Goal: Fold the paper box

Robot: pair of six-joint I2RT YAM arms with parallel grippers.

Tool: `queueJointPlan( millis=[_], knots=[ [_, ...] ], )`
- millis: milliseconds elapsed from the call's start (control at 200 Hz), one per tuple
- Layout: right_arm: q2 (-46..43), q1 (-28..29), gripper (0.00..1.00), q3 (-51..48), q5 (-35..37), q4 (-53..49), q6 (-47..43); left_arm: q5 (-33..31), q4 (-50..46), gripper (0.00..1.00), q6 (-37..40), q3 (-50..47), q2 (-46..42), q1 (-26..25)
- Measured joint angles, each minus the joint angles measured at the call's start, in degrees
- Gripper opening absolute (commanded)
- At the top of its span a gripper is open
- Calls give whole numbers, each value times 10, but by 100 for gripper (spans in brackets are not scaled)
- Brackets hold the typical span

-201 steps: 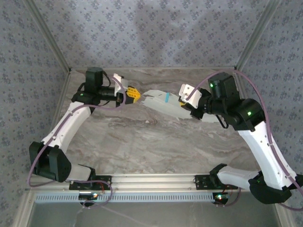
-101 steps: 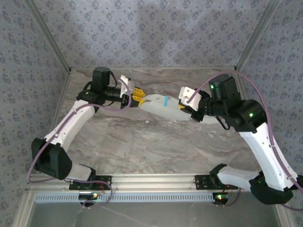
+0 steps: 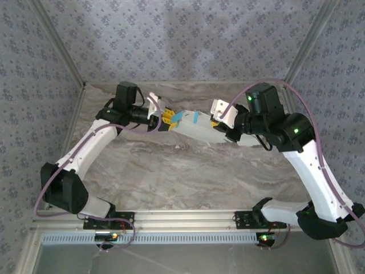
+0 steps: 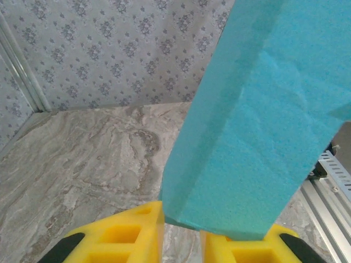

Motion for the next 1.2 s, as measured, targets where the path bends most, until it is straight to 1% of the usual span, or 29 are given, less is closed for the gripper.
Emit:
queueJointPlan(
  millis=[455, 745, 949, 1199],
  knots=[
    [2, 1, 0, 8, -18, -15, 1, 6, -2, 21, -3, 16, 14, -1],
    [-8, -4, 0, 7, -35, -19, 7, 15, 70, 20, -53, 1, 8, -1],
    [-11, -10, 0, 6, -54, -19, 7, 27, 104, 23, -75, -12, 0, 5],
    [-19, -21, 0, 5, -72, -19, 11, 50, 105, 27, -78, -12, -3, 5]
  ],
)
